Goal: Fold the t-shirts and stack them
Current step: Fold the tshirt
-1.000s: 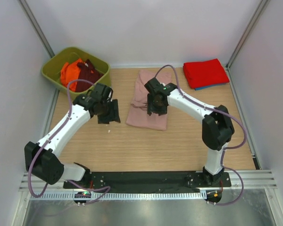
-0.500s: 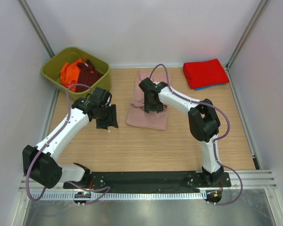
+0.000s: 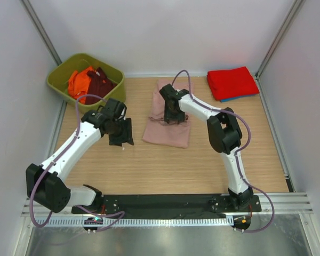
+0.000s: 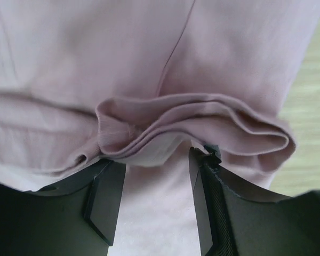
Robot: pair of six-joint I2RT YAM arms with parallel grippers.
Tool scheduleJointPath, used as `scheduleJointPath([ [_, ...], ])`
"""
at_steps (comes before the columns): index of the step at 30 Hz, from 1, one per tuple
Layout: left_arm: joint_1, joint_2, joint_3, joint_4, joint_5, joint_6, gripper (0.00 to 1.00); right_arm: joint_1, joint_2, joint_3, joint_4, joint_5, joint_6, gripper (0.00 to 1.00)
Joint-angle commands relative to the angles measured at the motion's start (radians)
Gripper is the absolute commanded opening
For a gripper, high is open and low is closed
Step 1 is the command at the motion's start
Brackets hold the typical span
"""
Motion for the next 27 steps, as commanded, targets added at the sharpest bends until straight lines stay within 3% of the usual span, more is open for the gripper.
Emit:
scheduleJointPath([
  [1, 0.003, 0.011, 0.041, -0.012, 0.018, 0.029, 0.55, -0.07, 0.025, 0.105, 0.058, 0.018, -0.021, 0.57],
  [9, -0.003, 0.097, 0.094, 0.02, 0.076, 0.041, 0.57, -0.13, 0.148, 0.396, -0.004, -0.074, -0.11, 0.68],
  [13, -0.003, 0.201, 0.157, 0.058, 0.145, 0.047, 0.63, -0.131, 0.098, 0.379, -0.112, -0.117, -0.124, 0.71],
  [16, -0.003, 0.316, 0.183, 0.101, 0.213, 0.031, 0.66, -0.136, -0.108, 0.178, -0.092, -0.21, -0.145, 0.77],
  [17, -0.002, 0.316, 0.183, 0.115, 0.22, 0.028, 0.66, -0.137, -0.109, 0.123, -0.094, -0.21, -0.149, 0.77],
  [21, -0.003, 0.405, 0.203, 0.155, 0.222, 0.034, 0.67, -0.195, -0.366, -0.243, -0.014, -0.423, -0.164, 0.85],
  [27, 0.0, 0.456, 0.209, 0.239, 0.248, 0.055, 0.65, -0.217, -0.575, -0.652, 0.19, -0.537, -0.195, 0.8],
])
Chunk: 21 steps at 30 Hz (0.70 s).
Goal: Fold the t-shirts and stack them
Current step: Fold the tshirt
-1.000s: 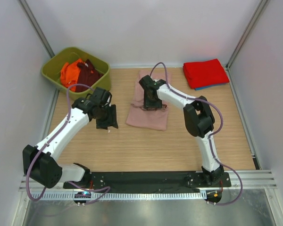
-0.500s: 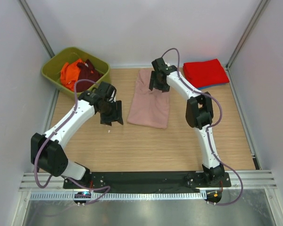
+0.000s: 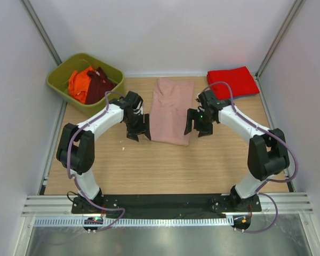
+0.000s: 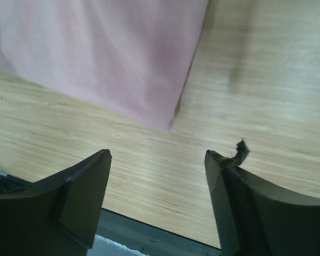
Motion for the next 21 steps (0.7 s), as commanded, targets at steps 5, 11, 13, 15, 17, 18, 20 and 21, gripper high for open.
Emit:
scheduleJointPath([
  [5, 0.009, 0.047, 0.063, 0.111, 0.043, 0.047, 0.44, -0.01, -0.076, -0.261, 0.281, -0.194, 0.034, 0.51],
  [11, 0.015, 0.131, 0.112, 0.096, 0.016, 0.076, 0.49, -0.021, -0.05, -0.307, 0.309, -0.165, -0.002, 0.5],
  [13, 0.016, 0.151, 0.117, 0.098, 0.002, 0.077, 0.5, -0.029, -0.042, -0.31, 0.313, -0.164, -0.004, 0.5],
  [15, 0.018, 0.156, 0.117, 0.107, -0.01, 0.084, 0.5, -0.032, -0.028, -0.313, 0.325, -0.165, -0.009, 0.5],
  [17, 0.019, 0.165, 0.117, 0.107, -0.012, 0.087, 0.5, -0.032, -0.01, -0.309, 0.329, -0.173, -0.013, 0.49],
  [18, 0.022, 0.174, 0.123, 0.101, -0.018, 0.091, 0.5, -0.033, 0.004, -0.305, 0.327, -0.181, -0.015, 0.49],
  [20, 0.025, 0.178, 0.125, 0.099, -0.029, 0.093, 0.5, -0.032, 0.01, -0.304, 0.333, -0.185, -0.016, 0.47],
  [21, 0.027, 0.178, 0.125, 0.102, -0.027, 0.094, 0.5, -0.032, 0.015, -0.304, 0.335, -0.194, -0.016, 0.47],
])
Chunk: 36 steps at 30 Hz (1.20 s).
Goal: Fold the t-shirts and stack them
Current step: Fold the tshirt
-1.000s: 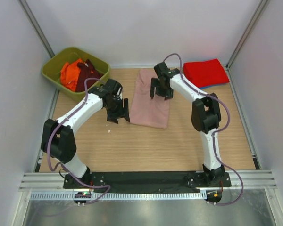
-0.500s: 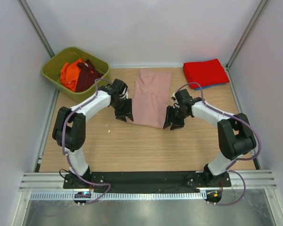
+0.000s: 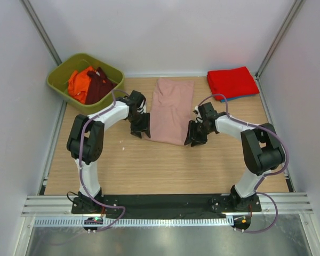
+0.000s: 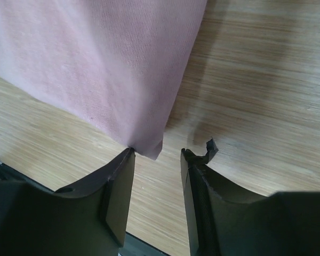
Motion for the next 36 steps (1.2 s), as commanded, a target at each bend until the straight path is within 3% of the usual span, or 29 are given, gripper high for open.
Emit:
scheduleJointPath([
  [1, 0.014, 0.002, 0.04, 0.017, -0.006, 0.024, 0.5, -0.001, 0.014, 0.011, 0.035, -0.037, -0.018, 0.45],
  [13, 0.016, 0.04, 0.033, 0.055, 0.041, 0.016, 0.39, -0.001, 0.049, 0.015, 0.057, -0.091, -0.009, 0.42],
  [15, 0.016, 0.05, 0.04, 0.062, 0.048, 0.016, 0.33, -0.001, 0.049, 0.014, 0.066, -0.094, -0.009, 0.41],
  [17, 0.016, 0.056, 0.044, 0.063, 0.051, 0.013, 0.18, -0.003, 0.06, 0.018, 0.069, -0.109, -0.011, 0.37],
  [18, 0.017, 0.056, 0.044, 0.062, 0.048, 0.012, 0.13, -0.001, 0.065, 0.018, 0.071, -0.112, -0.008, 0.31],
  [19, 0.016, 0.057, 0.044, 0.057, 0.04, 0.008, 0.01, -0.001, 0.069, 0.02, 0.068, -0.114, -0.008, 0.15],
  [20, 0.016, 0.059, 0.044, 0.037, 0.032, 0.005, 0.0, -0.001, 0.072, 0.025, 0.058, -0.116, -0.005, 0.03],
  [21, 0.016, 0.059, 0.043, 0.026, 0.026, 0.002, 0.0, -0.001, 0.077, 0.028, 0.045, -0.105, -0.009, 0.01],
  [28, -0.056, -0.016, -0.063, -0.041, -0.012, -0.036, 0.0, 0.031, -0.003, 0.061, -0.245, 0.071, -0.096, 0.01],
  [36, -0.214, -0.137, -0.244, -0.05, -0.032, -0.159, 0.0, 0.054, -0.104, -0.067, -0.357, 0.096, -0.054, 0.01],
])
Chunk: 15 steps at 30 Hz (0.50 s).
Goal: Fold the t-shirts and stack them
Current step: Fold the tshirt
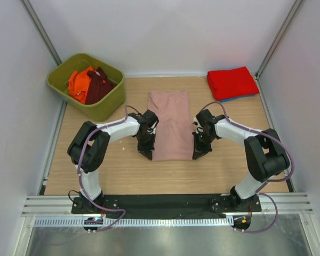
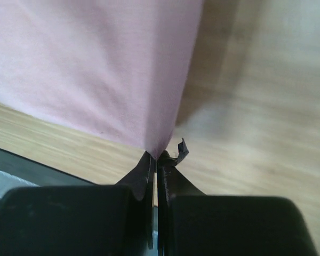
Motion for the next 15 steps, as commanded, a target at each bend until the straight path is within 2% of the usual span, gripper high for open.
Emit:
scheduleJointPath([
  [1, -0.042, -0.082, -0.072, -0.06, -0.017, -0.074, 0.0, 0.002, -0.061, -0.059, -0.134, 0.053, 0.012, 0.01],
  [3, -0.044, -0.116, -0.12, -0.086, -0.017, -0.08, 0.03, 0.002, -0.081, -0.071, -0.162, 0.081, 0.023, 0.02],
  [5, -0.044, -0.165, -0.146, -0.128, -0.03, -0.074, 0.14, 0.002, -0.089, -0.047, -0.211, 0.116, 0.043, 0.06],
  [6, -0.044, -0.185, -0.147, -0.14, -0.046, -0.073, 0.21, 0.002, -0.089, -0.032, -0.231, 0.136, 0.048, 0.19],
  [7, -0.044, -0.208, -0.146, -0.157, -0.062, -0.071, 0.38, 0.0, -0.09, -0.016, -0.264, 0.15, 0.054, 0.27],
  [8, -0.044, -0.226, -0.122, -0.187, -0.074, -0.066, 0.44, 0.002, -0.095, 0.023, -0.275, 0.16, 0.054, 0.35],
  [9, -0.044, -0.255, -0.102, -0.204, -0.083, -0.062, 0.47, 0.0, -0.103, 0.047, -0.28, 0.171, 0.054, 0.44],
  [11, -0.043, -0.268, -0.047, -0.237, -0.121, -0.048, 0.52, -0.001, -0.101, 0.129, -0.288, 0.182, 0.045, 0.47],
  [15, -0.041, -0.225, 0.142, -0.265, -0.131, 0.013, 0.49, -0.006, -0.019, 0.28, -0.288, 0.159, 0.029, 0.49],
])
